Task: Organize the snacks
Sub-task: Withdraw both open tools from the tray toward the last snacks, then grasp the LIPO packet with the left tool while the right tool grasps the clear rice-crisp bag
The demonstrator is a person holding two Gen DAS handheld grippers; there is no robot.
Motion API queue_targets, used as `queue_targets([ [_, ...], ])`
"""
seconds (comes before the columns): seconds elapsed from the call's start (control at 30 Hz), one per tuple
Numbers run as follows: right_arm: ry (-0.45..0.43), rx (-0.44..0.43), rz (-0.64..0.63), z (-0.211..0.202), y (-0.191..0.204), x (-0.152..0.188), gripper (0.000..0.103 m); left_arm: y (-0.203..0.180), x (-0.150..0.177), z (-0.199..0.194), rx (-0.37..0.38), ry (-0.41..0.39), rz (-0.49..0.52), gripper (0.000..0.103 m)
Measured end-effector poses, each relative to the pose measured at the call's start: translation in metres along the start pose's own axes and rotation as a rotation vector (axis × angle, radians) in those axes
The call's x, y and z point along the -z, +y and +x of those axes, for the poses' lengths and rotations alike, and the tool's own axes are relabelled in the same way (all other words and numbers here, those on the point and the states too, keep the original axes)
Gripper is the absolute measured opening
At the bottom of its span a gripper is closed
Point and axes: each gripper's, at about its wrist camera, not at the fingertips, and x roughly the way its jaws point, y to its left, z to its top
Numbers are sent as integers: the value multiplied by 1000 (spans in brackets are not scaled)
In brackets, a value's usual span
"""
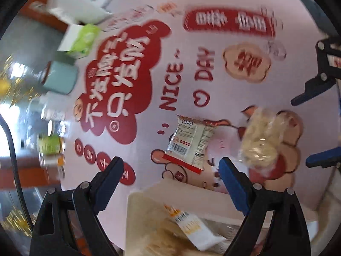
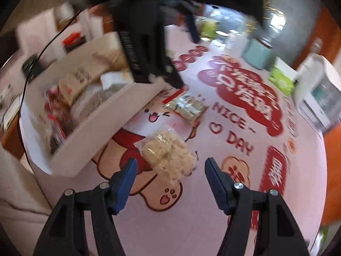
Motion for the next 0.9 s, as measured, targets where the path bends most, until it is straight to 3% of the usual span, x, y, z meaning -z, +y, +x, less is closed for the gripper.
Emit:
queue_targets([
  [0.17, 24, -89, -129, 35, -2, -3, 70, 0, -19, 44, 63, 80, 49, 90],
  [0.37, 41, -175, -179, 66, -12, -5, 70, 1, -30, 78, 156, 145, 68, 90],
  [0.57, 36, -232, -217, 79, -12, -4, 74, -1, -35, 100, 198, 199, 94, 90],
  [0.73, 24, -230, -240, 84, -8, -1, 74, 8, -38, 116, 223, 222, 62, 92],
  [0.9, 38, -259, -192, 88, -13, 2, 59, 14, -34, 122, 257, 227, 37, 92],
])
